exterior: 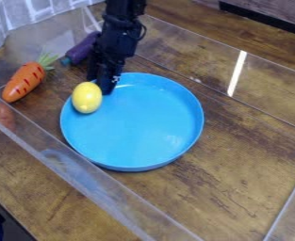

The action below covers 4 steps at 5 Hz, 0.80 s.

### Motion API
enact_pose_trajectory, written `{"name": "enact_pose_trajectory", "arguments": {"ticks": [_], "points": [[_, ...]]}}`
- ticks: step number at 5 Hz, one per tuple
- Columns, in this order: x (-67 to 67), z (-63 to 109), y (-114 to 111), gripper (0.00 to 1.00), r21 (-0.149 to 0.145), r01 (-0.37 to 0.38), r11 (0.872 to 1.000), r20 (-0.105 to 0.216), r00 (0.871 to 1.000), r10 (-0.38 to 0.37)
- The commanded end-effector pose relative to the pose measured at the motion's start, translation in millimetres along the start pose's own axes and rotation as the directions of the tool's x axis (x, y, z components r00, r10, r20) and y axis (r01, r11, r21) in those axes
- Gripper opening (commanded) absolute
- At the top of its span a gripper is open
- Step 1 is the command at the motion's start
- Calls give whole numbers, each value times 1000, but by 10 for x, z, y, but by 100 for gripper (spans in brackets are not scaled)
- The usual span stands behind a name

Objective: Remove the purple eggplant from the blue tray and put it on the table

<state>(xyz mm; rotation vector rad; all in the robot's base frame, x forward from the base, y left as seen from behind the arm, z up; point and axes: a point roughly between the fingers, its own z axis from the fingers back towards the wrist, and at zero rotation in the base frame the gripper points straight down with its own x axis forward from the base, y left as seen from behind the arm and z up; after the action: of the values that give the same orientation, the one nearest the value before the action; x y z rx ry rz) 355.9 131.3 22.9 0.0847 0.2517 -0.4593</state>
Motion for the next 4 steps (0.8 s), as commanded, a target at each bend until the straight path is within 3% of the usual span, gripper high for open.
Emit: {"name": "enact_pose_trajectory", "arguments": {"ticks": [1, 3, 4], "points": [[29, 114, 82, 0, 18, -7, 1000, 27, 1000, 6], [66, 133, 100, 0, 11, 8, 1000, 30, 1000, -9], [86, 108, 90, 100, 4, 16, 1000, 30, 999, -16]]}}
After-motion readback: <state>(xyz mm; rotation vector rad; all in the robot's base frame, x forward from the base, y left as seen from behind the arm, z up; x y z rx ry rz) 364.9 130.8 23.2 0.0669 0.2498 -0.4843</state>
